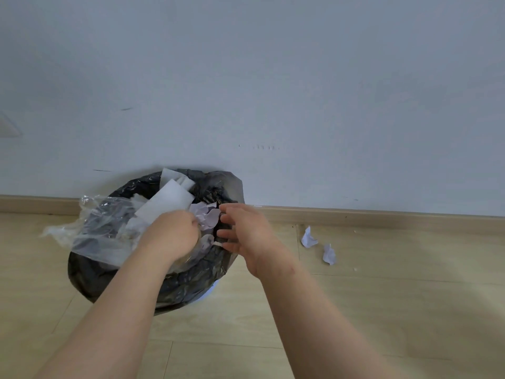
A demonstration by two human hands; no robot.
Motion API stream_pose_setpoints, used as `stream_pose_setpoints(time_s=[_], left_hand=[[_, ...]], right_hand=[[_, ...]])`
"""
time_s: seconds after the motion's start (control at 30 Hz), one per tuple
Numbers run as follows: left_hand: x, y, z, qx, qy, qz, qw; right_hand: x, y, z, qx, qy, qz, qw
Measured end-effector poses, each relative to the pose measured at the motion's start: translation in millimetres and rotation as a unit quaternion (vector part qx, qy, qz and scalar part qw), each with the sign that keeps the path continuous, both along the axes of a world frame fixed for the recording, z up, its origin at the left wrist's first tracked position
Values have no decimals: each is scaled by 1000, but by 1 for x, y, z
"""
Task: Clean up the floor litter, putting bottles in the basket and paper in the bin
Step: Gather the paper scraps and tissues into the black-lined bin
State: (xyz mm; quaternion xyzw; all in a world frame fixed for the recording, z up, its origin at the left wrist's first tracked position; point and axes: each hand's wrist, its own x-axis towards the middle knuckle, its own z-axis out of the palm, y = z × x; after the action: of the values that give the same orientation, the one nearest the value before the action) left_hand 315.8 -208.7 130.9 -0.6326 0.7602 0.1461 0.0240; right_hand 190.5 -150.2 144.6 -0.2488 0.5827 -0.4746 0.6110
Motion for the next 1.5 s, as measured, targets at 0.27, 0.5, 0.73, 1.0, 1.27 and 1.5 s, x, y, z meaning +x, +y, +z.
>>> stream_pose_setpoints(time_s=[0.27, 0.5, 0.73, 1.0, 1.27, 1.5], left_hand=[[-23, 9, 16, -32, -109, 31, 993], [-71, 37, 39, -154, 149, -66, 975], [-123, 70, -27, 52, 216, -130, 966], [-122, 70, -135, 130, 76, -124, 981], [-123, 54, -185, 273, -90, -63, 956], [-124, 39, -190, 256, -92, -103, 957]], right_hand=[[-26, 16, -8, 30, 36, -8, 999], [-64, 29, -28, 52, 46, -80, 994], [-102, 45, -66, 119, 111, -110, 981], [-137, 75, -128, 181, 251, -94, 946], [-152, 66, -175, 236, 393, -11, 888], [-176, 27, -196, 201, 560, 82, 800]])
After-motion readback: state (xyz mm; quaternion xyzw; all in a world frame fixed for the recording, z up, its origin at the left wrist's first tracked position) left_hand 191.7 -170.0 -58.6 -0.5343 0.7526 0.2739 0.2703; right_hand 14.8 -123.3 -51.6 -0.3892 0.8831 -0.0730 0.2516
